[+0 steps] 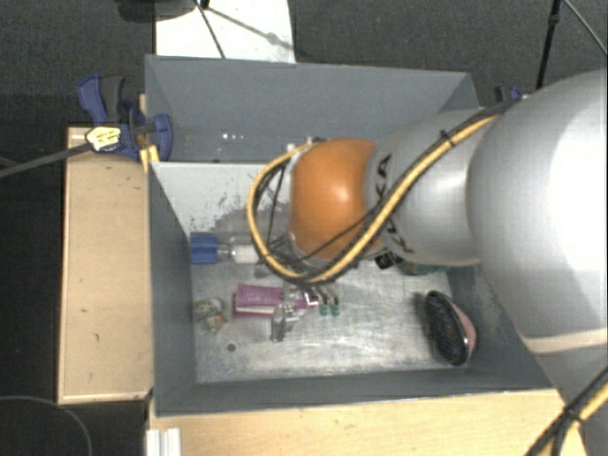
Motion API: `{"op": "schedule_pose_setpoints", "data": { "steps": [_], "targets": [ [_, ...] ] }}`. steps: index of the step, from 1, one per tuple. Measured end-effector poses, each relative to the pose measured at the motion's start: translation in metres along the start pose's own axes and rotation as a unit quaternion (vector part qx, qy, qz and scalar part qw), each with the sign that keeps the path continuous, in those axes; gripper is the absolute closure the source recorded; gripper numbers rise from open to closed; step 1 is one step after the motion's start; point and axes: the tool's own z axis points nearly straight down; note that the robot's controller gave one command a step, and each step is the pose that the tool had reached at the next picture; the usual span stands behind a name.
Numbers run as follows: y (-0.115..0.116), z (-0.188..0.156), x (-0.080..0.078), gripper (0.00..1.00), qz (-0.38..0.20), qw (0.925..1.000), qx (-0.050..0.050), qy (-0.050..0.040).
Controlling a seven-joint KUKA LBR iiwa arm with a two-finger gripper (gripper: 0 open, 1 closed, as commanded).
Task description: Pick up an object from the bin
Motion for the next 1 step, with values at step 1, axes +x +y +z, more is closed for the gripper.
{"op": "schedule_pose_setpoints", "data": {
  "steps": [1],
  "targets": [
    [0.0057, 0.0296, 0.0032, 0.0, 0.02, 0.9998, 0.0, 0.0002]
  ]
}}
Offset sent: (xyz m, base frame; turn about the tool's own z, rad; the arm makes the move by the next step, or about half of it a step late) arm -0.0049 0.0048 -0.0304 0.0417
